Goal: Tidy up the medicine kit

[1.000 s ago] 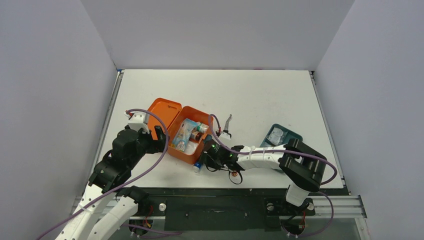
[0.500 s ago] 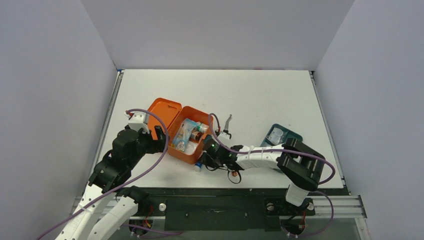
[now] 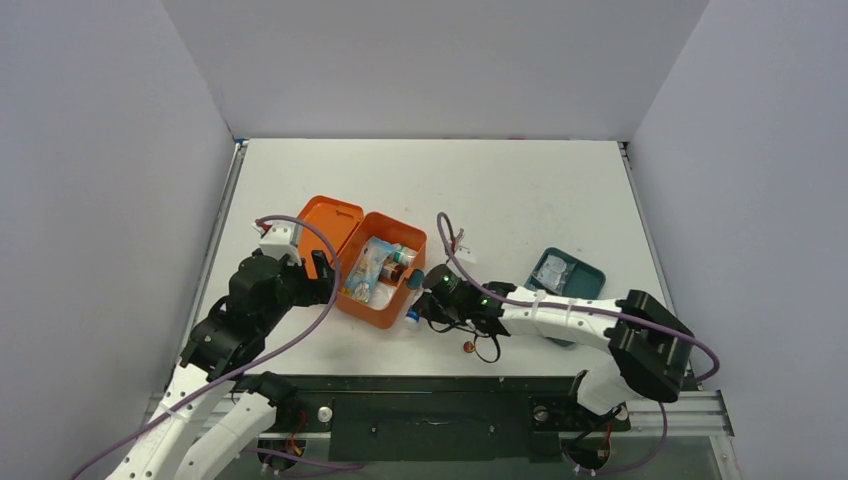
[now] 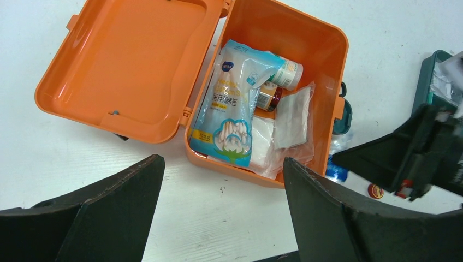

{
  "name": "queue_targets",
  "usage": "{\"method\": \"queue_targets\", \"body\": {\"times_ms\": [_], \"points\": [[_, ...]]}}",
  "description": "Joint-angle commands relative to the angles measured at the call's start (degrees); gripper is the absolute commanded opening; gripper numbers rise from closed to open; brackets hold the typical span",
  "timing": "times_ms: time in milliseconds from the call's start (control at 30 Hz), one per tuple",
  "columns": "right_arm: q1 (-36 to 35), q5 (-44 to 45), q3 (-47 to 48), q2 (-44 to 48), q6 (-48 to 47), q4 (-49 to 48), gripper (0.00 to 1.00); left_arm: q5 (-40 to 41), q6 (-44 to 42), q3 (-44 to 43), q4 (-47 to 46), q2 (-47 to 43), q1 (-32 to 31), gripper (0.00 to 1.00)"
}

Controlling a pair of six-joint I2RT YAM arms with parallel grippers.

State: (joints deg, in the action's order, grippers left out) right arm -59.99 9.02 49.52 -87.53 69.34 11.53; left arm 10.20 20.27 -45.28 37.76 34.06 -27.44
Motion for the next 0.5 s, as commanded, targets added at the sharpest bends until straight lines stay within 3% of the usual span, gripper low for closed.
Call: {"method": "queue_targets", "body": {"times_ms": [0, 467], "points": [[2.95, 4.87, 0.31, 8.46, -5.97, 7.18, 0.00, -0.79, -1.08, -0.34, -2.17, 0.56, -0.07, 0.78], [18.57, 8.49, 1.29, 20.43, -21.69, 30.35, 0.00, -0.90, -1.11, -0.36, -2.23, 1.22, -0.07, 0.78]]}}
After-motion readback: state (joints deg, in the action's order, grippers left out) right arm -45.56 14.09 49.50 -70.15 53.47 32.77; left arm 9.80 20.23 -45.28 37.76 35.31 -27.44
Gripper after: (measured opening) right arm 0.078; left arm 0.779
